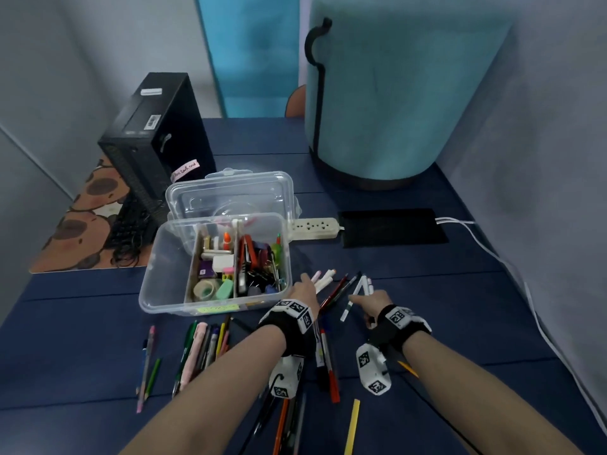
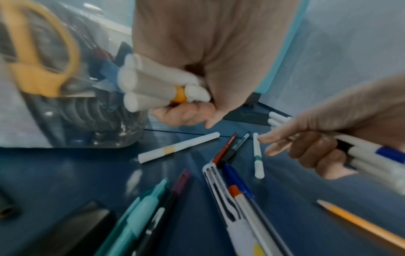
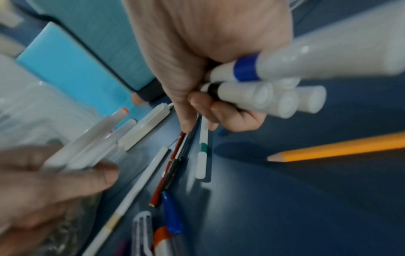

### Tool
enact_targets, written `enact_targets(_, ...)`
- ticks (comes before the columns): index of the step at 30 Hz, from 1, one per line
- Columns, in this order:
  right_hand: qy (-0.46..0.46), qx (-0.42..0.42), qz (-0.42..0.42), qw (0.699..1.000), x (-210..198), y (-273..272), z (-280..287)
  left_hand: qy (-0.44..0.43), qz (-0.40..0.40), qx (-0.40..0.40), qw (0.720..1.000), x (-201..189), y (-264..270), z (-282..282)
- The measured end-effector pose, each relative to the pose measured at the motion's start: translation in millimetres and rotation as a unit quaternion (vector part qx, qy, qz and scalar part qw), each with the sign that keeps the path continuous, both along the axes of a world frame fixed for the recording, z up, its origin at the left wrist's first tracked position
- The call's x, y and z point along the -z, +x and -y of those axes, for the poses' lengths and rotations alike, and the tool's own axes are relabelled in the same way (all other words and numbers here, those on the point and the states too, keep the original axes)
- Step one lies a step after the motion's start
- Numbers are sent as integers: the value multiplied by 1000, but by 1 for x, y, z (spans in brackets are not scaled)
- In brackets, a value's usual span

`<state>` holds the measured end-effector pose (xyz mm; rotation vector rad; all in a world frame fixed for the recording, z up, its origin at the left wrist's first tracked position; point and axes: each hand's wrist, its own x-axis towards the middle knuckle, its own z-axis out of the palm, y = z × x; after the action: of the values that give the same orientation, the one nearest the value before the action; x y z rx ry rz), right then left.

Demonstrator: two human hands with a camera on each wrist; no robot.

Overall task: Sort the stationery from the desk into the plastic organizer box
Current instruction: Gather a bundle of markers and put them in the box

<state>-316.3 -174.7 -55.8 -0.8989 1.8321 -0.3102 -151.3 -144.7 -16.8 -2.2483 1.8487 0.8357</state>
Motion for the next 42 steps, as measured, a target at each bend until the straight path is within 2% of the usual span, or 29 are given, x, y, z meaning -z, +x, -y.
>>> enact_targets(5, -12, -86, -119, 989, 12, 13, 8, 19, 41, 4, 999, 17, -9, 11)
enact_targets(10, 5, -72, -103, 992, 12, 11, 13, 16, 45, 1, 999, 25, -11, 14)
enact_targets(13, 16, -19, -43, 999, 4, 6, 10, 16, 46, 14, 999, 19, -10, 16)
enact_targets(17, 17, 106, 104, 989, -11, 1, -2, -27, -6, -1, 1000, 2, -13, 10)
enact_targets(19, 26, 129, 181, 975, -24, -2, -10, -47, -52, -12, 997, -8, -11, 5)
enact_targets(22, 31, 127, 279, 951, -46, -4, -24, -62, -182, -86, 977, -21, -3, -6)
enact_targets(25, 28, 129, 360, 923, -64, 2, -40, -66, -351, -149, 922, -28, 8, -23)
enact_targets(27, 23, 140, 417, 898, -75, 8, -49, -21, -472, -208, 857, -35, 15, -34)
enact_targets(29, 20, 137, 463, 876, -84, 14, -56, 21, -561, -253, 788, -47, 24, -47)
enact_targets(33, 12, 104, 479, 872, -97, 29, -69, 77, -680, -306, 661, -72, 43, -72)
enact_targets(35, 7, 106, 479, 871, -101, 41, -73, 103, -737, -300, 597, -78, 53, -84)
enact_targets(37, 2, 90, 463, 882, -105, 51, -78, 103, -767, -293, 562, -79, 64, -96)
enact_targets(39, -6, 61, 446, 893, -109, 60, -84, 97, -781, -293, 542, -79, 75, -104)
enact_targets(41, -12, 31, 436, 899, -116, 71, -92, 84, -778, -304, 543, -77, 86, -109)
enact_targets(42, -14, 16, 442, 897, -120, 78, -95, 80, -764, -317, 556, -75, 90, -111)
